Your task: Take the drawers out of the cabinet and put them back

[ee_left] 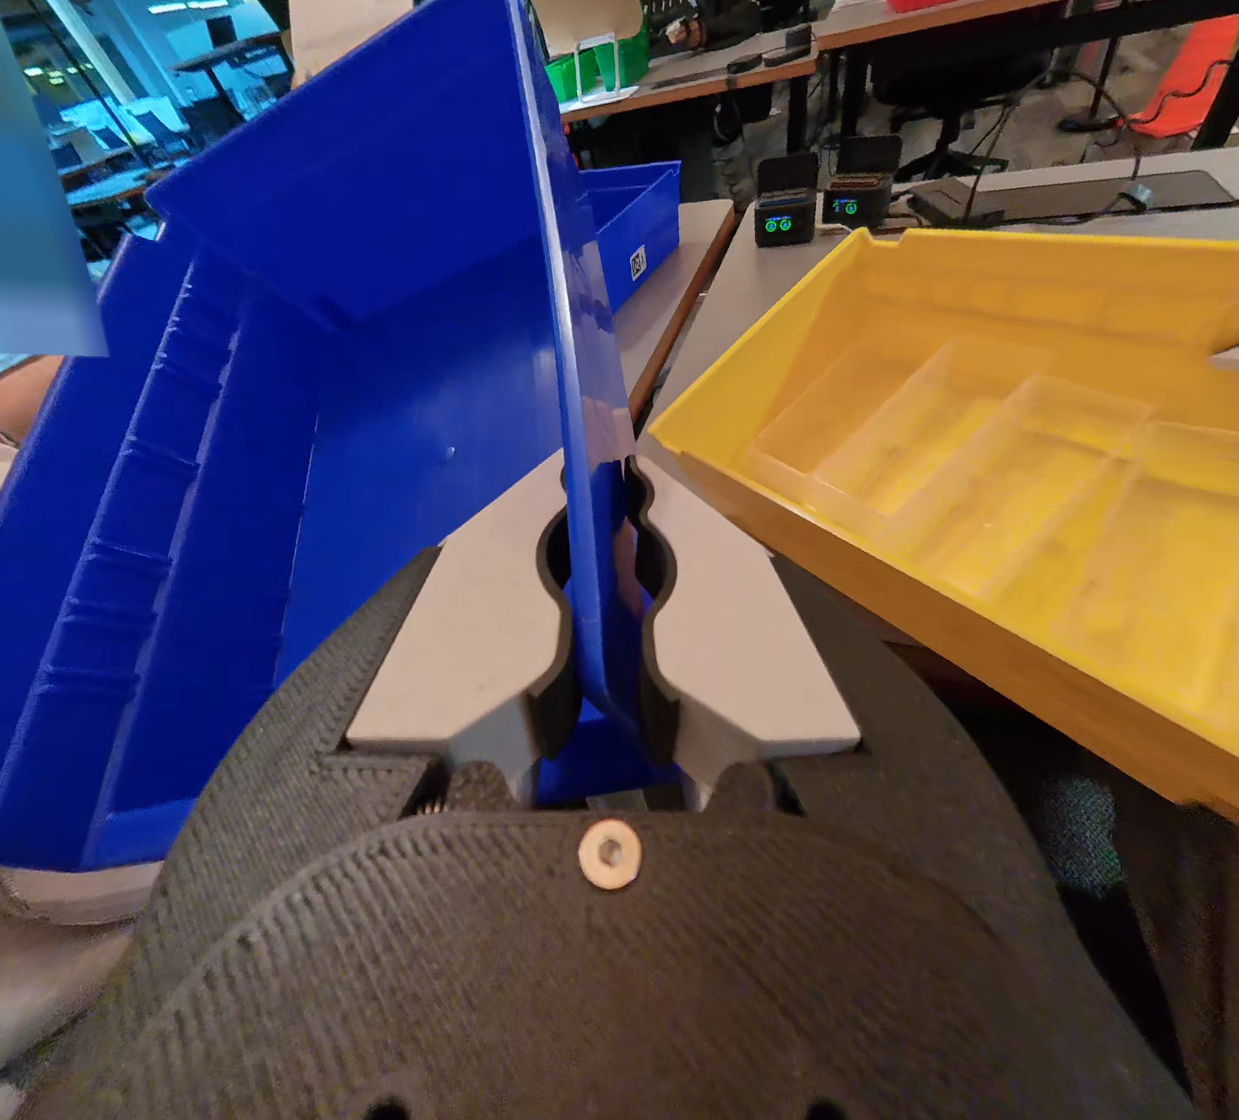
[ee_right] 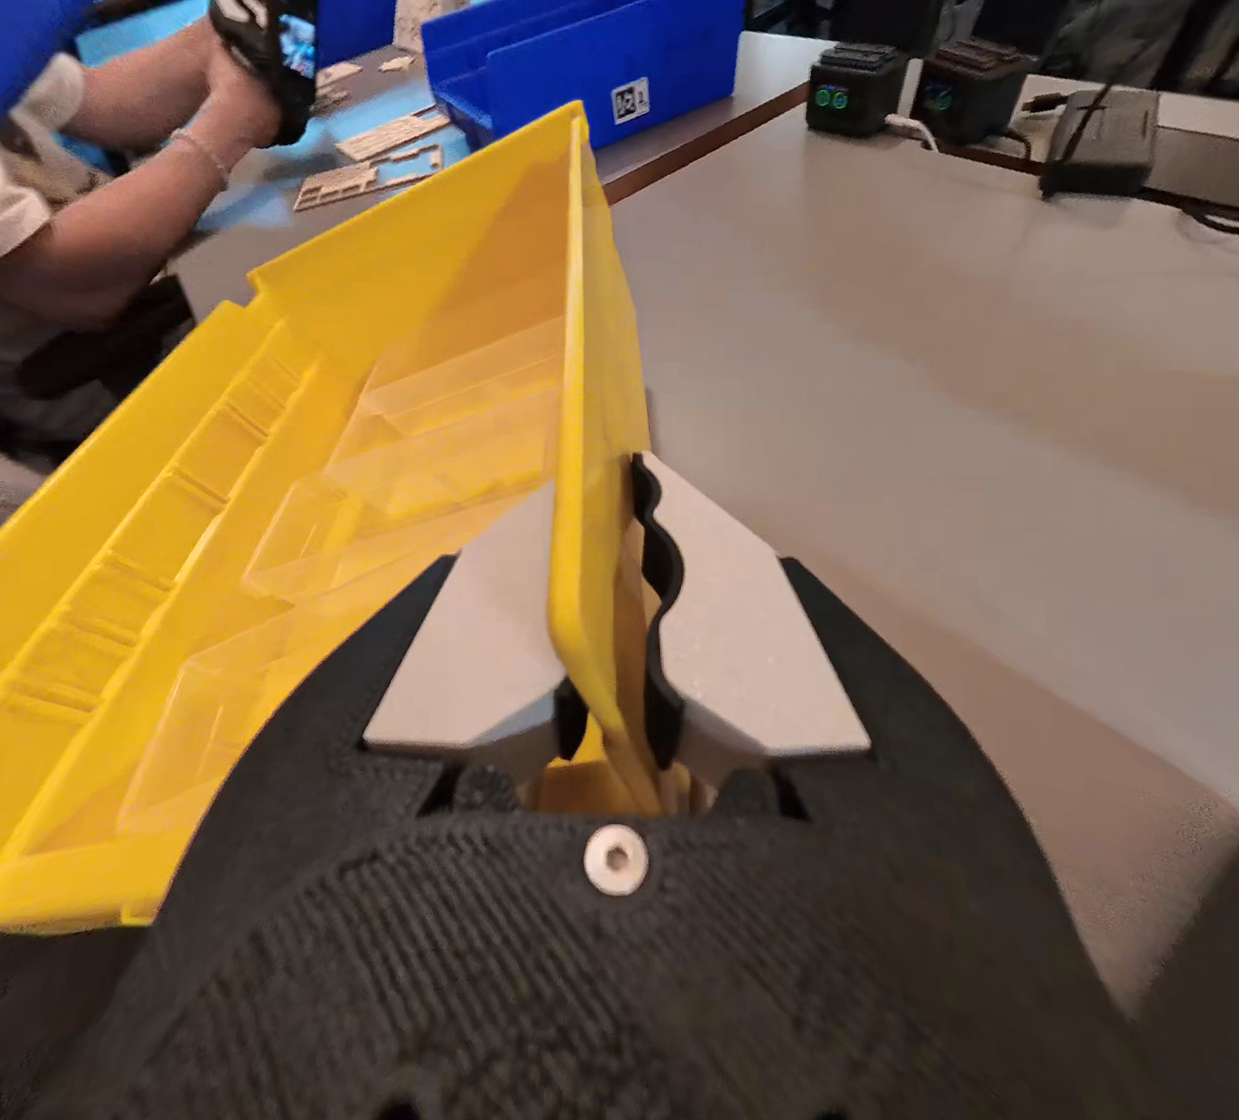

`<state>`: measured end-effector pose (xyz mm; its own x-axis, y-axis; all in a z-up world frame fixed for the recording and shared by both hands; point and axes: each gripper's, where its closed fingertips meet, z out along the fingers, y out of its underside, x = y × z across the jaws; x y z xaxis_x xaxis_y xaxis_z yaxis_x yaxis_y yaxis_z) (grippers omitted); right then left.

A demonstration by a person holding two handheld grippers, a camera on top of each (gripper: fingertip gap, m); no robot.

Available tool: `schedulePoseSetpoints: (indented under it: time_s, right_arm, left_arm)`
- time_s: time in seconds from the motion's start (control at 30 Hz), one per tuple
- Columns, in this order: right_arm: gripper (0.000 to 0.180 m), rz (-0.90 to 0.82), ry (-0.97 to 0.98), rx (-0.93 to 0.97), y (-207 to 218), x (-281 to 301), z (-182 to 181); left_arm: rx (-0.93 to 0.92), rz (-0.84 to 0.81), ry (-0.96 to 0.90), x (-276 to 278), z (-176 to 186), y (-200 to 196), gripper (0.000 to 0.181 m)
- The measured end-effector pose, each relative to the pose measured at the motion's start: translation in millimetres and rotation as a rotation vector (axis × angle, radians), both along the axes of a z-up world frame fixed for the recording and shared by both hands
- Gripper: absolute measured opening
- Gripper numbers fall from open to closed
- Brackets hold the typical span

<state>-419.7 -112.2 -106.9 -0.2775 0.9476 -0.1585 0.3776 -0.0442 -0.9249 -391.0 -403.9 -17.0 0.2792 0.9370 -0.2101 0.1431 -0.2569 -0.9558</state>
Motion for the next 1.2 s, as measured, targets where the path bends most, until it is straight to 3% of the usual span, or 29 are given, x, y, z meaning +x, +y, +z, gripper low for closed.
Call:
schedulePoseSetpoints:
  time_s: [0.27, 0.33, 0.43, 0.57, 0.87, 1.0, 1.1, 1.2]
  right_arm:
    - [0.014, -0.301, 0.052, -0.209, -6.2, -45.6, -32.5]
    - [0.046, -0.219, 0.052, -0.19, -29.9, -44.3, -33.0]
    - [0.063, -0.109, 0.024, -0.141, -53.4, -29.4, -32.5]
    - [0.074, -0.015, 0.006, -0.241, -64.8, 4.4, -17.1]
    - [0.077, 0.181, 0.202, -0.08, -22.8, 128.0, 90.1]
    - [0.053, 0.245, 0.459, -0.162, 21.1, 210.8, 178.6]
    - [0.047, 0.118, 0.661, -0.204, 85.5, 270.0, 236.0]
    - [0.051, -0.083, 0.743, -0.112, 157.5, 320.0, 250.7]
  left_arm:
    - [0.02, -0.067, 0.069, 7.5, 19.7, 29.3, 0.005]
    - [0.019, -0.099, 0.074, 8.7, 21.7, 41.4, 0.006]
    - [0.015, -0.16, 0.074, 13.4, 22.7, 61.1, 0.006]
    - [0.026, -0.244, 0.079, 22.2, 26.7, 88.3, 0.006]
    - [0.028, -0.517, 0.144, 74.8, 73.0, 165.2, 0.004]
    - [0.035, -0.702, 0.189, 118.7, 107.2, 218.2, 0.005]
    - [0.037, -0.866, 0.213, 158.8, 131.8, 266.6, 0.004]
    - [0.034, -1.048, 0.234, 207.8, 151.4, 321.6, 0.004]
